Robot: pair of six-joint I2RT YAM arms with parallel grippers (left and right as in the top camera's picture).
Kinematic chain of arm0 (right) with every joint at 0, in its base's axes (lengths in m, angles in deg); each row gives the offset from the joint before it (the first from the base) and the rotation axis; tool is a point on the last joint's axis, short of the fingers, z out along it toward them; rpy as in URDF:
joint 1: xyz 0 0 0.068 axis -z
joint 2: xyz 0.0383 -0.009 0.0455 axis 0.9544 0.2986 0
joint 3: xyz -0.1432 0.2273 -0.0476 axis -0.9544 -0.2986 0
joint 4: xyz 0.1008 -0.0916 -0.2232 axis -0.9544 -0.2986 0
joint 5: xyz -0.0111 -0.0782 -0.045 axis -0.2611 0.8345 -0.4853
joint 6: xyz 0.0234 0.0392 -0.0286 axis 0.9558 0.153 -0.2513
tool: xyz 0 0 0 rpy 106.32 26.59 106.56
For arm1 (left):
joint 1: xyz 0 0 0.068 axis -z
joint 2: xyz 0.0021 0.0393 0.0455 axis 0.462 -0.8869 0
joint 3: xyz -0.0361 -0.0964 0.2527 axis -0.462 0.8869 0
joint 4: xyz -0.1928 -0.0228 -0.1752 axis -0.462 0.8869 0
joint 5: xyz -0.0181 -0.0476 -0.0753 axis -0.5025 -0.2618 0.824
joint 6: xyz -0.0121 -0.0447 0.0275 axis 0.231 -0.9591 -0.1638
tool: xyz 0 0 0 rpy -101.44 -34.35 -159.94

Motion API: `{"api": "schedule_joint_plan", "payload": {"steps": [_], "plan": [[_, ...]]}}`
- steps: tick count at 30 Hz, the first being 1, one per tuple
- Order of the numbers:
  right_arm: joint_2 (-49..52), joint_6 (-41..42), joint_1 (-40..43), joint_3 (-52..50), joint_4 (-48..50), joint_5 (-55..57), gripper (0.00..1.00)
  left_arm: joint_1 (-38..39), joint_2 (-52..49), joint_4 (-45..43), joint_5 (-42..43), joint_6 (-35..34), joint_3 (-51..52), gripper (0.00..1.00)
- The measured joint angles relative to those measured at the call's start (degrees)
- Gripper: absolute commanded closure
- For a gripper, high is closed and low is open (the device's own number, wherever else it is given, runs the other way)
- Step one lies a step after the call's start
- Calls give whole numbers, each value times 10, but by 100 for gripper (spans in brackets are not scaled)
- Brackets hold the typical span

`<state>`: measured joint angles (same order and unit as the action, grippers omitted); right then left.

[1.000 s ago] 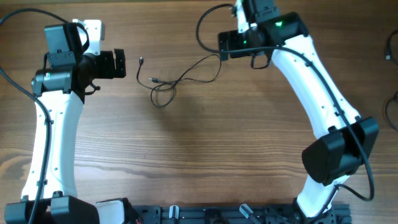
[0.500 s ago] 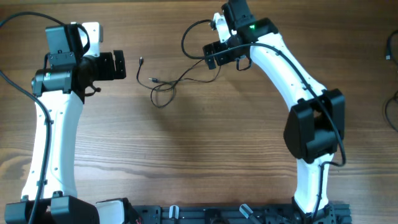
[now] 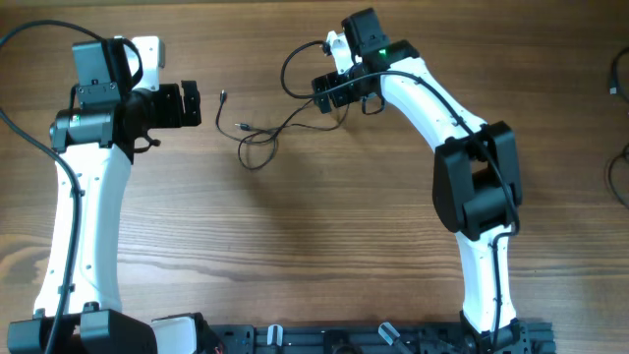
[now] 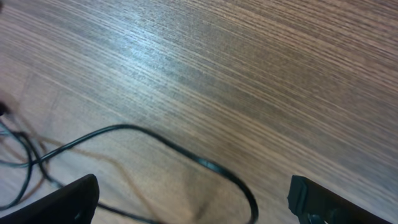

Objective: Untangle cables

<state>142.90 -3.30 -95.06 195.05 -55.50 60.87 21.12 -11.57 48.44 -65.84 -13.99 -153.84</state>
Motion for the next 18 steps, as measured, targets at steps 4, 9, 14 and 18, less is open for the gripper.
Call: {"api": "schedule_joint_plan", "payload": {"steps": [4,9,14,18], "plan": [[23,0,0,0,8,-2,1,0,0,0,2,0,0,0],[27,2,0,0,15,-5,53,0,0,0,2,0,0,0],[27,10,0,0,24,-7,96,0,0,0,2,0,0,0],[27,24,0,0,24,-7,96,0,0,0,2,0,0,0]]}}
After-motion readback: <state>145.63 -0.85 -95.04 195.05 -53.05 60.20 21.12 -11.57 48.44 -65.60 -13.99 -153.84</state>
